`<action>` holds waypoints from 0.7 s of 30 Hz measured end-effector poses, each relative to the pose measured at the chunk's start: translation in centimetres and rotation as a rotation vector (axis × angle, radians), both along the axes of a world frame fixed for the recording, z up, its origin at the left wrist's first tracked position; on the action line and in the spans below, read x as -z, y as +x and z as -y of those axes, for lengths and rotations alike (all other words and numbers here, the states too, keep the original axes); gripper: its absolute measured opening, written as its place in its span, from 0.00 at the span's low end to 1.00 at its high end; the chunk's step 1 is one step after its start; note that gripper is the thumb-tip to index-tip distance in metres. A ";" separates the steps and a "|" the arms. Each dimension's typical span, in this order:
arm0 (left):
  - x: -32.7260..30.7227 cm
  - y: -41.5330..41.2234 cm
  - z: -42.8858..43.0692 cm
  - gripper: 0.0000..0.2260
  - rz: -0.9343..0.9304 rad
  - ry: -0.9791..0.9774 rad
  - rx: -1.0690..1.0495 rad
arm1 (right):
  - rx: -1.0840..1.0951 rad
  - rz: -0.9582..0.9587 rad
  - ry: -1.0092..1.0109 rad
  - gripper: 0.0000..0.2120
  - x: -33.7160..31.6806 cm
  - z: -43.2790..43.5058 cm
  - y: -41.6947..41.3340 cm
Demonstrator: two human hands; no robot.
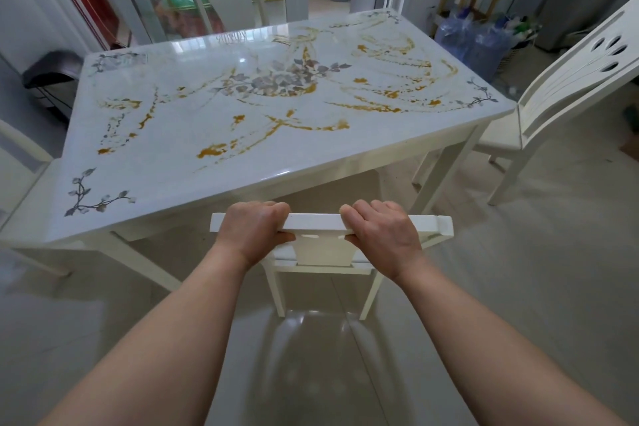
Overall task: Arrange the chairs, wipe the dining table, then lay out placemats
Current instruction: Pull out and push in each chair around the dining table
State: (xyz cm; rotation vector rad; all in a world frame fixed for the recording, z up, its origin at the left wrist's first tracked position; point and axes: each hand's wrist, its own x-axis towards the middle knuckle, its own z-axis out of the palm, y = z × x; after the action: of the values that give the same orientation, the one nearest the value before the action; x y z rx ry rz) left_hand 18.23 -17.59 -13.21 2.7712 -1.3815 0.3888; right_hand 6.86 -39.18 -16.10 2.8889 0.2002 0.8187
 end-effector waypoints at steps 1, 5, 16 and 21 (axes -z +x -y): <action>0.1 -0.4 -0.2 0.17 0.005 0.004 -0.008 | -0.010 -0.002 0.001 0.21 0.1 -0.1 -0.3; 0.9 -1.1 -0.6 0.17 -0.009 0.001 -0.076 | -0.042 0.000 0.000 0.20 0.2 -0.3 -0.4; 1.6 -1.0 1.6 0.17 0.002 -0.023 -0.135 | -0.103 -0.113 -0.031 0.21 -0.1 2.7 1.0; 1.4 -0.3 3.3 0.14 -0.050 -0.042 -0.128 | -0.075 -0.138 -0.038 0.24 -0.6 4.3 2.3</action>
State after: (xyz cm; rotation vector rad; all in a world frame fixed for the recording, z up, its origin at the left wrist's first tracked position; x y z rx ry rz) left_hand 17.95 -20.90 -14.62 2.8229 -1.1756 0.3442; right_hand 9.12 -43.48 -15.48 2.9190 0.3358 0.6186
